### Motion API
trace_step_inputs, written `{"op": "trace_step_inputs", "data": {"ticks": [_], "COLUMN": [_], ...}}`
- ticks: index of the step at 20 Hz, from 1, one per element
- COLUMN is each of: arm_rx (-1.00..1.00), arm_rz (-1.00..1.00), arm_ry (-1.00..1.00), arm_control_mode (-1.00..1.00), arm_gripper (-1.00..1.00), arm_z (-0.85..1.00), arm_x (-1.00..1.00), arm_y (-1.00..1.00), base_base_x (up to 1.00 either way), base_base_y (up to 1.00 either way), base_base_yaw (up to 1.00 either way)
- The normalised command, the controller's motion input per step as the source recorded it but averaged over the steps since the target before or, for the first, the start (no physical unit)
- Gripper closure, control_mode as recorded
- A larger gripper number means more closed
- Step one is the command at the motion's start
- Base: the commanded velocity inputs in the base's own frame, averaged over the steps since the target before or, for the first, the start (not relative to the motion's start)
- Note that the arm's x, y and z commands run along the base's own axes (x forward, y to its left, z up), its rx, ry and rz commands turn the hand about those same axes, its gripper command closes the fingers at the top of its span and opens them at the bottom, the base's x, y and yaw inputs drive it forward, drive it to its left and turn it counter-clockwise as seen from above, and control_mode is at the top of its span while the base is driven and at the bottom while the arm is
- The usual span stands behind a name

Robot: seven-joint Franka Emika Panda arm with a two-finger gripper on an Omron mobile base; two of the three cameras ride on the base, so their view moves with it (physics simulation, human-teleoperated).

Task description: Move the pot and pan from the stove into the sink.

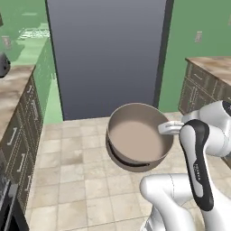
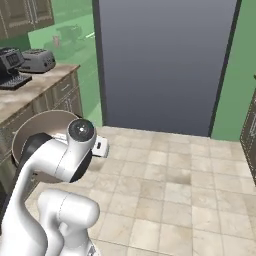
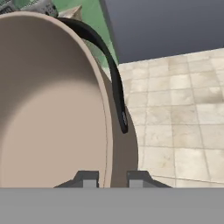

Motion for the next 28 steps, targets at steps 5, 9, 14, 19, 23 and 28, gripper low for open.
{"op": "trace_step_inputs", "data": {"ticks": [5,9,14,19,23,28], "arm_rx": [0.00,0.00,0.00,0.00,0.00,0.00], "arm_rz": [0.00,0.00,0.00,0.00,0.00,0.00], "arm_ry": [0.00,0.00,0.00,0.00,0.00,0.00], "arm_control_mode": [1.00,1.00,1.00,1.00,1.00,1.00], "arm_gripper": [1.00,1.00,1.00,1.00,1.00,1.00], "arm_z": [0.00,0.00,0.00,0.00,0.00,0.00], "arm_x": [0.00,0.00,0.00,0.00,0.00,0.00], "arm_y": [0.00,0.00,0.00,0.00,0.00,0.00], "base_base_x": [0.02,0.02,0.02,0.02,0.02,0.01], "base_base_y": [-0.06,-0.06,-0.05,-0.05,-0.05,-0.07], "base_base_yaw": [-0.50,-0.50,-0.50,-0.50,-0.50,-0.50]}}
